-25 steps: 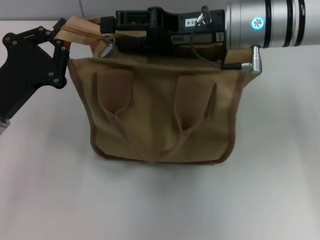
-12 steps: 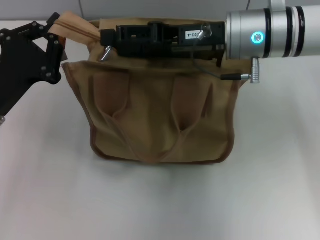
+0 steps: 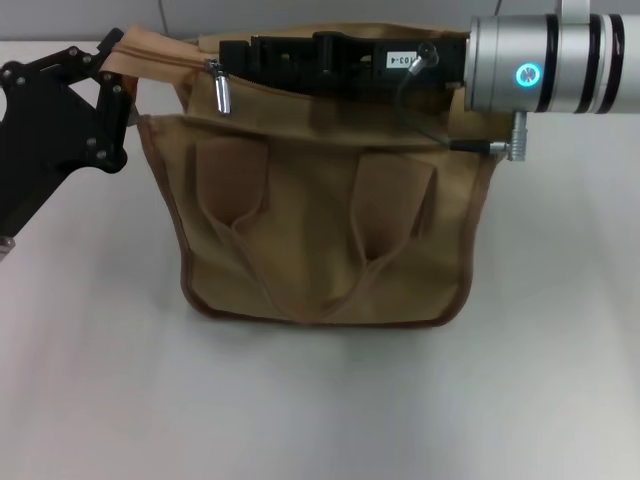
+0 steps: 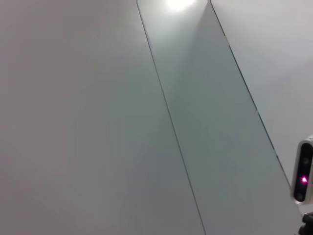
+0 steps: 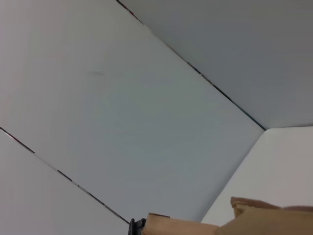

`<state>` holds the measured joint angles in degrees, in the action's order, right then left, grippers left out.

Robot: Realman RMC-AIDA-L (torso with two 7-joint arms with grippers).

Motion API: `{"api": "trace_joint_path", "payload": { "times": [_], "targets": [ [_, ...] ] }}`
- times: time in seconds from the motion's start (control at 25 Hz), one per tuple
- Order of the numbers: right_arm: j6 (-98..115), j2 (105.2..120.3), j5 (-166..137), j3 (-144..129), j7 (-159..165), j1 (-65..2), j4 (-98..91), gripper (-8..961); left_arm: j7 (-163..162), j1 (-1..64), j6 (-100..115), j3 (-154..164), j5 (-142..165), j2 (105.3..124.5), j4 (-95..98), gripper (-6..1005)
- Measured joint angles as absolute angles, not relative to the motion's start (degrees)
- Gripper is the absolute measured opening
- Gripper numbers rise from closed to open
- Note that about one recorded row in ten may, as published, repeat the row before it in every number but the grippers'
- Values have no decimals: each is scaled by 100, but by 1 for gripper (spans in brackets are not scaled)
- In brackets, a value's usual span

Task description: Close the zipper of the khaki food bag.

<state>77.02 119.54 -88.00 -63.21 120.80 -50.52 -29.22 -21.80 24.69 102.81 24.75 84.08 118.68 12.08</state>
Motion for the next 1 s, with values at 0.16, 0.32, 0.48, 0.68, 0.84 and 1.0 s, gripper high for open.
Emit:
{"api": "trace_joint_path", "payload": {
  "times": [0.16,0.32,0.48,0.68,0.84,1.0],
  "targets": [
    [7687,11964,-8799,-6324,12009,-5129,-2892,823,-2174,2502,10263,2477,8408,11877,1195,18],
    [7722,11966,-8800,-6333,12044,-5167,-2875,797,-2174,2534,10232,2437,8406,11880,1190,18],
    [7783,11963,-8800,-6345,12178,-5245,-2871,771,-2174,2557,10210,2428,8406,11882,1187,18],
    [7778,11960,-8806,-6346,12274,-5401,-2785,739,-2175,2575,10200,2407,8399,11883,1185,18],
    [7738,11950,-8820,-6346,12290,-5497,-2633,713,-2177,2576,10196,2352,8391,11883,1151,19],
    [7673,11947,-8821,-6346,12297,-5515,-2604,687,-2233,2575,10186,2330,8350,11879,1134,19]
  ]
}}
